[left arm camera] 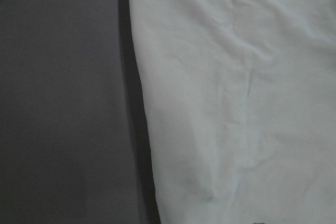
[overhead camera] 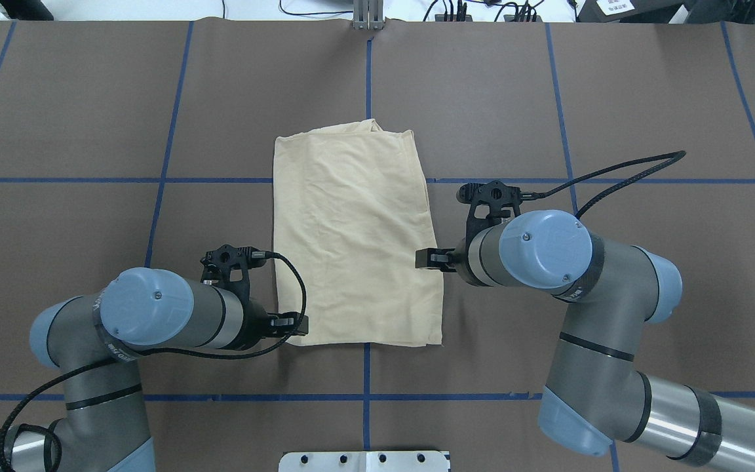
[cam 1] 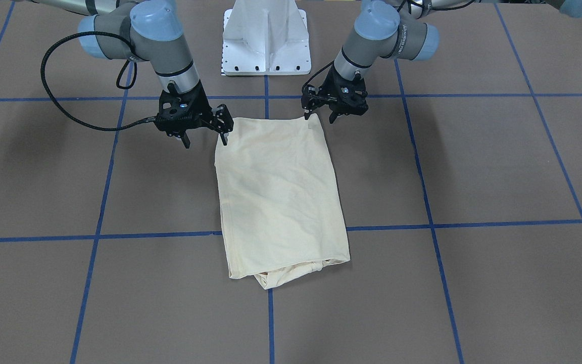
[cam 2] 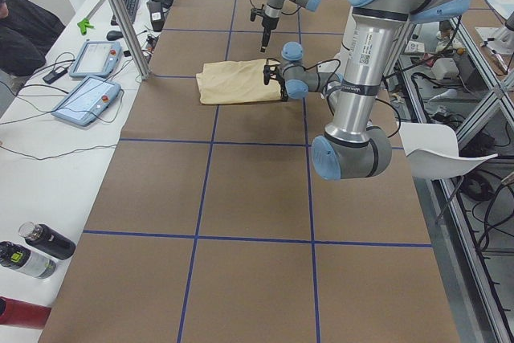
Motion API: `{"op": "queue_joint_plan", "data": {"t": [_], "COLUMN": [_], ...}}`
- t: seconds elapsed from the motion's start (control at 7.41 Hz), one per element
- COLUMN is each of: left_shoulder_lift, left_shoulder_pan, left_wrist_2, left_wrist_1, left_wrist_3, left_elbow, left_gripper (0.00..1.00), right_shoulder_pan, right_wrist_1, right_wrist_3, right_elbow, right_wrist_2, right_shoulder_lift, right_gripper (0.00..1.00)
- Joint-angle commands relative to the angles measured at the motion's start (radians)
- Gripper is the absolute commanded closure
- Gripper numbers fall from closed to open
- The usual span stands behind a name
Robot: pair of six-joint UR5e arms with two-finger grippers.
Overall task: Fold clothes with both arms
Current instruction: 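Move both grippers to the shirt edge nearest the robot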
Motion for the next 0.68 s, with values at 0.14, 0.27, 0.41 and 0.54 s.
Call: {"op": "queue_joint_plan", "data": {"t": [0.14,0.27,0.41,0.54], "left_shoulder_lift": [-0.006,-0.014,-0.026,-0.034], "left_shoulder_pan": [0.015,0.015,0.015,0.015], "left_wrist_2": [0.000,0.000,0.000,0.000], "left_wrist_1": [0.000,0.000,0.000,0.000], "left_wrist_3": [-0.001,-0.001,-0.003,-0.003], "left_elbow": [0.022,0.027,0.031,0.036], "left_gripper": [0.38,0.40,0.51,0.65], "right_shoulder_pan": [-0.001,-0.001,-0.002,-0.002], "right_wrist_1": [0.000,0.000,0.000,0.000], "right_wrist_3": [0.000,0.000,0.000,0.002], "right_elbow": [-0.001,-0.003,-0.003,-0.004], "right_wrist_2": [-0.001,-0.001,-0.001,-0.001], "right_shoulder_lift": [0.000,0.000,0.000,0.000], "right_gripper": [0.00,0.00,0.00,0.00]}}
